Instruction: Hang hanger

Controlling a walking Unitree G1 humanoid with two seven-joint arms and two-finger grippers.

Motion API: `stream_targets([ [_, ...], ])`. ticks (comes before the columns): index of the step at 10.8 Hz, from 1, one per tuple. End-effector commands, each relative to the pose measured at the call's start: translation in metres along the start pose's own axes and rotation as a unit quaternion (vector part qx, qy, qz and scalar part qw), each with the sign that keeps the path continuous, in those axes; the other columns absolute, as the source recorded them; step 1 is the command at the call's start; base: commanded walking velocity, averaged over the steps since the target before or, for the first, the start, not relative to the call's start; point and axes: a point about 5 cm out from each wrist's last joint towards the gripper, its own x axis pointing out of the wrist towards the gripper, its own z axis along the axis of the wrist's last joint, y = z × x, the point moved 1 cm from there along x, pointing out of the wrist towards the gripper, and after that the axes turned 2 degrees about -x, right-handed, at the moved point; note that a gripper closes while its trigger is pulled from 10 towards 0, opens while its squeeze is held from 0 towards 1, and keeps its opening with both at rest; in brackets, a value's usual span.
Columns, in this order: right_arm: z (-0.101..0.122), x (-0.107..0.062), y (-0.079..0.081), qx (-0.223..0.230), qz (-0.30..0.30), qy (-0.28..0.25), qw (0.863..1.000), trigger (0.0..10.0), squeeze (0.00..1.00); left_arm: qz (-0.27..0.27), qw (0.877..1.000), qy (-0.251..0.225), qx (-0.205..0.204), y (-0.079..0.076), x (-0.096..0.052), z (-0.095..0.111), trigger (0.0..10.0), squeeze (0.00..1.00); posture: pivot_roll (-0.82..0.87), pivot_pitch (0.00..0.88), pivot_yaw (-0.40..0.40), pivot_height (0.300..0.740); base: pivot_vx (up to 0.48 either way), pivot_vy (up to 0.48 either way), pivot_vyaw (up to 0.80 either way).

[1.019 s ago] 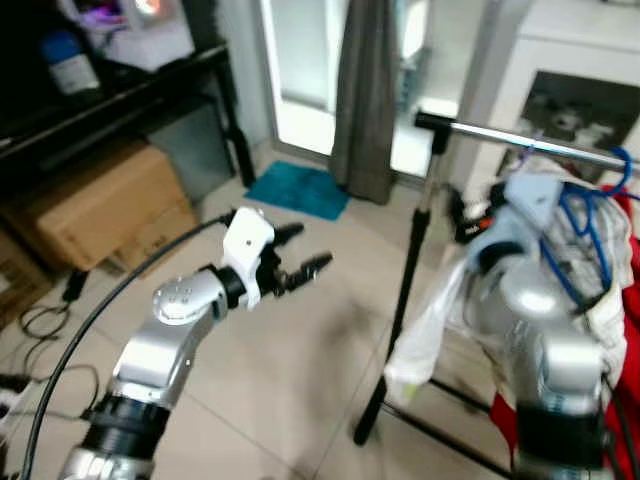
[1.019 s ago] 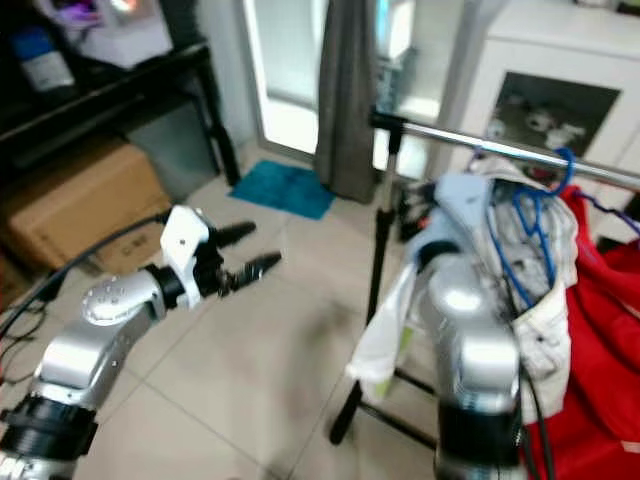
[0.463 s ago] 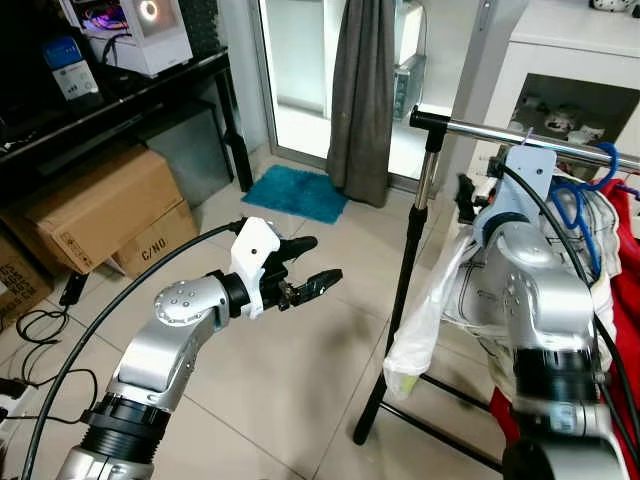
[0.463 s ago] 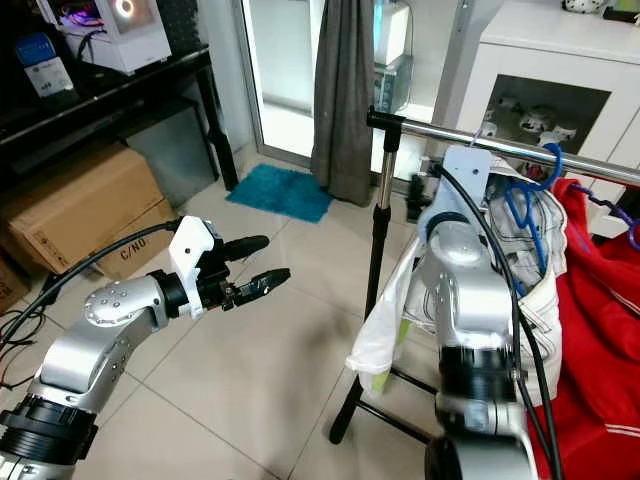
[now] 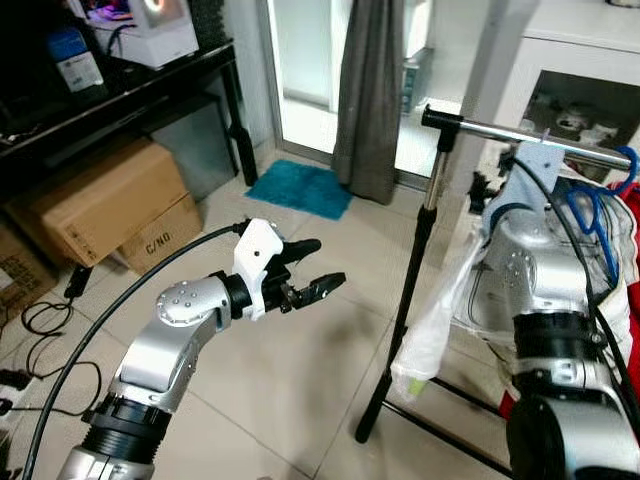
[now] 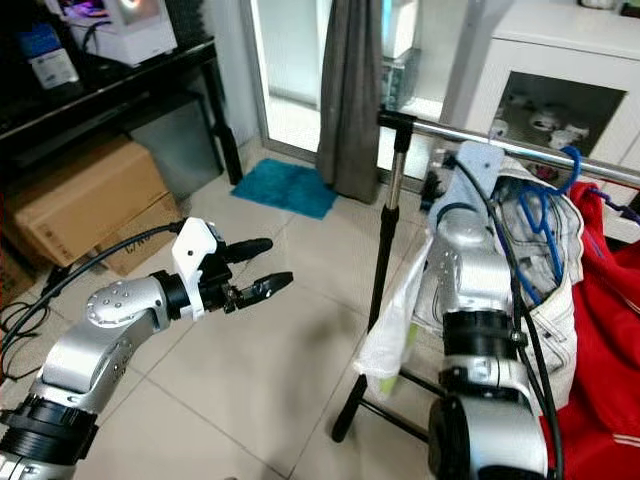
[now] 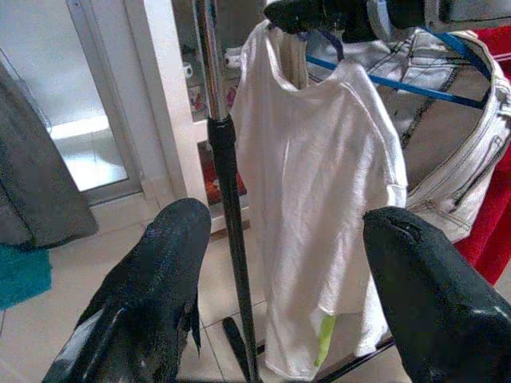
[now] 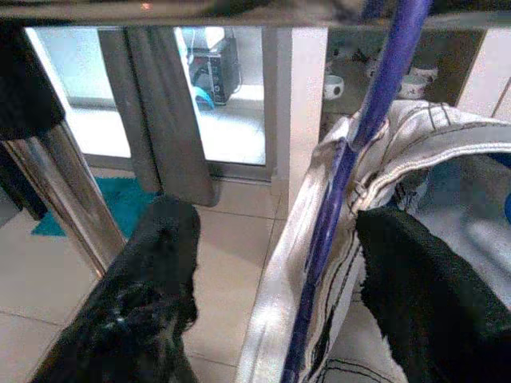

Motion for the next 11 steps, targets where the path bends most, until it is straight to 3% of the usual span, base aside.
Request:
stream_targets([
  [1, 0.007, 0.003, -0.001, 0.009, -0.003, -0.009, 1.000, 0.0, 0.00, -0.001, 1.000, 0.005, 0.008, 0.001, -0.001, -0.001, 10.0, 0.00, -0.19, 0.000, 0.041, 0.740, 0.000, 0.000, 0.00],
  [11, -0.005, 0.021, -0.018, 0.021, -0.031, 0.009, 0.999, 0.0, 0.00, -0.004, 1.000, 0.009, 0.008, 0.009, -0.001, -0.013, 10.0, 0.00, -0.19, 0.000, 0.033, 0.740, 0.000, 0.000, 0.00],
])
